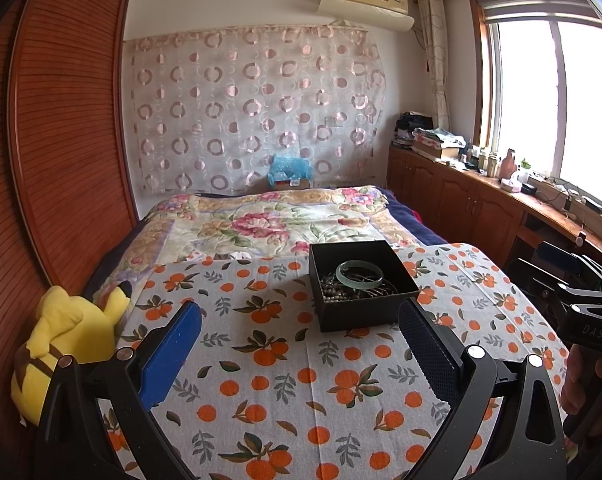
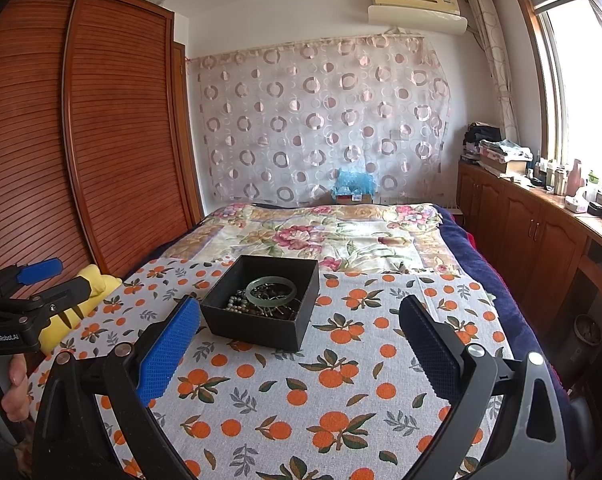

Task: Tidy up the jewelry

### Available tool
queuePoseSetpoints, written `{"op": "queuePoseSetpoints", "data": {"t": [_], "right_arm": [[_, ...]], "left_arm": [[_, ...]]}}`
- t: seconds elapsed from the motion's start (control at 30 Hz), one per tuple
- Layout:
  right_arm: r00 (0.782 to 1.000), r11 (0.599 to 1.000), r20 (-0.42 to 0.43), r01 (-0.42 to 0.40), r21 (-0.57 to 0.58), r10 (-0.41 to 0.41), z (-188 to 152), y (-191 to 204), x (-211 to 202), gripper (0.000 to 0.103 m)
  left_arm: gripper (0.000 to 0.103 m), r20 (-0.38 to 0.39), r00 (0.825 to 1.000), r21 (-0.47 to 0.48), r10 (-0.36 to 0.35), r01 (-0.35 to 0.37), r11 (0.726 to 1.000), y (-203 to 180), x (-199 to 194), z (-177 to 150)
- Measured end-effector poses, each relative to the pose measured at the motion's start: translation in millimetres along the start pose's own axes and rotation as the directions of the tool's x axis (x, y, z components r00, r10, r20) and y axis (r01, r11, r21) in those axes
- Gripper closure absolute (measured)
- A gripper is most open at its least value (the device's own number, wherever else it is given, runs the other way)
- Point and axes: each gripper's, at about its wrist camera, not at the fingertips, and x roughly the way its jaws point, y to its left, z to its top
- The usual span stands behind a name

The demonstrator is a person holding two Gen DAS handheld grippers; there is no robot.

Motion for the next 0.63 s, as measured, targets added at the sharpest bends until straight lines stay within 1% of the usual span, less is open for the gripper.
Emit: {"op": "queuePoseSetpoints", "data": {"t": [0.63], "right_arm": [[1.0, 1.0, 0.001, 0.0, 0.0, 0.0, 0.0, -0.4, 0.2, 0.003]], "left_arm": [[0.008, -0.001, 1.0, 0.0, -0.004, 0.004, 1.0, 1.9, -2.5, 2.0]]}}
